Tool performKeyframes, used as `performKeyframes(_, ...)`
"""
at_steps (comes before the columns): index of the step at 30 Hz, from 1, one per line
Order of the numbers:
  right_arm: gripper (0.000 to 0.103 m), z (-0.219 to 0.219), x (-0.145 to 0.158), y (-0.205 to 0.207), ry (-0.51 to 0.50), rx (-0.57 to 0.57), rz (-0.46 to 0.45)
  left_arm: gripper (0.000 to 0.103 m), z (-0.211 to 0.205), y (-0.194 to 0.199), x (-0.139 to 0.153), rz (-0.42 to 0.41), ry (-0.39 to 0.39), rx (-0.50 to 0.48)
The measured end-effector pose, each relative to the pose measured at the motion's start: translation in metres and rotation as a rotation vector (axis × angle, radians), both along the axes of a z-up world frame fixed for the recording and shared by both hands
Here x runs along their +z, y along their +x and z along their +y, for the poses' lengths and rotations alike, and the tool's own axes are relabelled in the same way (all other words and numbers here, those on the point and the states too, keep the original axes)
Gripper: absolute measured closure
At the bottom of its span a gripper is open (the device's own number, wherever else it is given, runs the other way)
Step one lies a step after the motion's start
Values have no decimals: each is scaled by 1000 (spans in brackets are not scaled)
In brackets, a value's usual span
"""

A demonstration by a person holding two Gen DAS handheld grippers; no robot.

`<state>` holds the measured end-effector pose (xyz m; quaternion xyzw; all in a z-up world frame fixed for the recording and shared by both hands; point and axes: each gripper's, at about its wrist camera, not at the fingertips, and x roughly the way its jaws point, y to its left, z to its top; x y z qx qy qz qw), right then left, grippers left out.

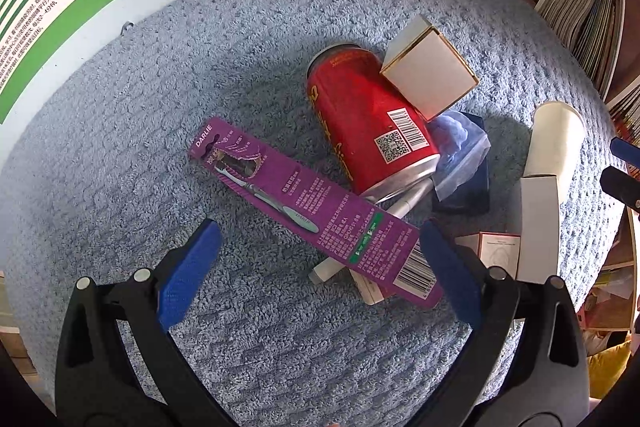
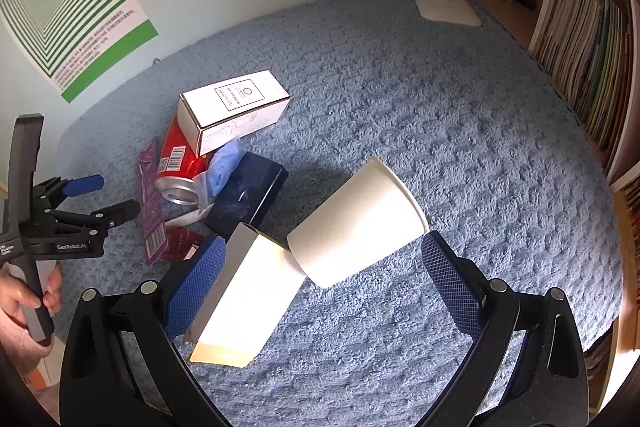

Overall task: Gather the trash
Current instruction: 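Move both tools toward the pile of trash on the bed, then grasp the white paper cup with the right tool while the left tool grasps the purple toothbrush package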

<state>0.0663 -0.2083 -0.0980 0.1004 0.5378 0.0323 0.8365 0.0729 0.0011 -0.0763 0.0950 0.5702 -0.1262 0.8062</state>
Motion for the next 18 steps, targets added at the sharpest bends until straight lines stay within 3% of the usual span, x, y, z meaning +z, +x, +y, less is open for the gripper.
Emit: performKeyframes(18,6,-11,-16,9,16,-16,35,7,-3,11,-14,37,-1,16)
